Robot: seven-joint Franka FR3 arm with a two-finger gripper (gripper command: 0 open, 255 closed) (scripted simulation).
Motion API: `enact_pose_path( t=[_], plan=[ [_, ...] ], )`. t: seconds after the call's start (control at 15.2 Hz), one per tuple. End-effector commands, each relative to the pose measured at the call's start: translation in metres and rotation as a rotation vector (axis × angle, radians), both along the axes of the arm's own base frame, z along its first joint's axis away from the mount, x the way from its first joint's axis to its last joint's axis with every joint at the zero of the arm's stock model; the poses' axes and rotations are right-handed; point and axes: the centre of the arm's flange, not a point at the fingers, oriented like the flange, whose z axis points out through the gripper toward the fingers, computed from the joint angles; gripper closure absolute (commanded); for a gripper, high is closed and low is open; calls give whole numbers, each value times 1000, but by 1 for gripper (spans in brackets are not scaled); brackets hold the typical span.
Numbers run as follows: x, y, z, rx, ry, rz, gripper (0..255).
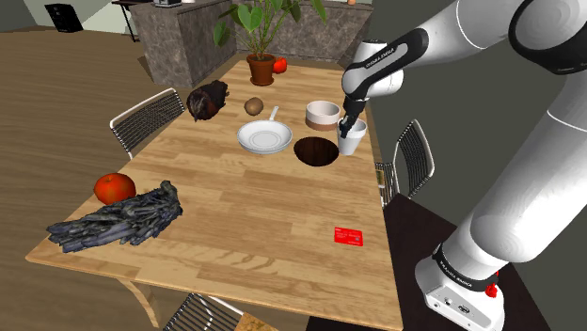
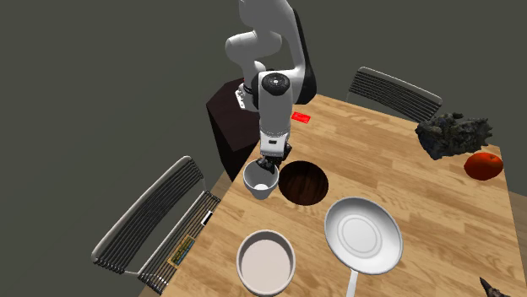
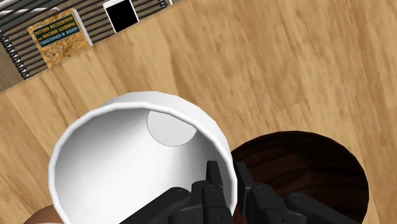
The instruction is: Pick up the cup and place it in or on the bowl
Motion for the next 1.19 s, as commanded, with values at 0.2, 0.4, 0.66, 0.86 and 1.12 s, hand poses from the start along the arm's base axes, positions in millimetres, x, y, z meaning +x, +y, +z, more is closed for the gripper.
enact_pose_path(
  t=[0.2, 0.4, 0.66, 0.86, 1.12],
  plan=[
    [0, 0, -1, 0, 2, -1, 255],
    [0, 0, 15, 0, 2, -1, 255],
    [0, 0, 36, 0, 2, -1, 255],
    [0, 0, 52, 0, 2, -1, 255],
    [0, 0, 73, 0, 2, -1, 255]
  ],
)
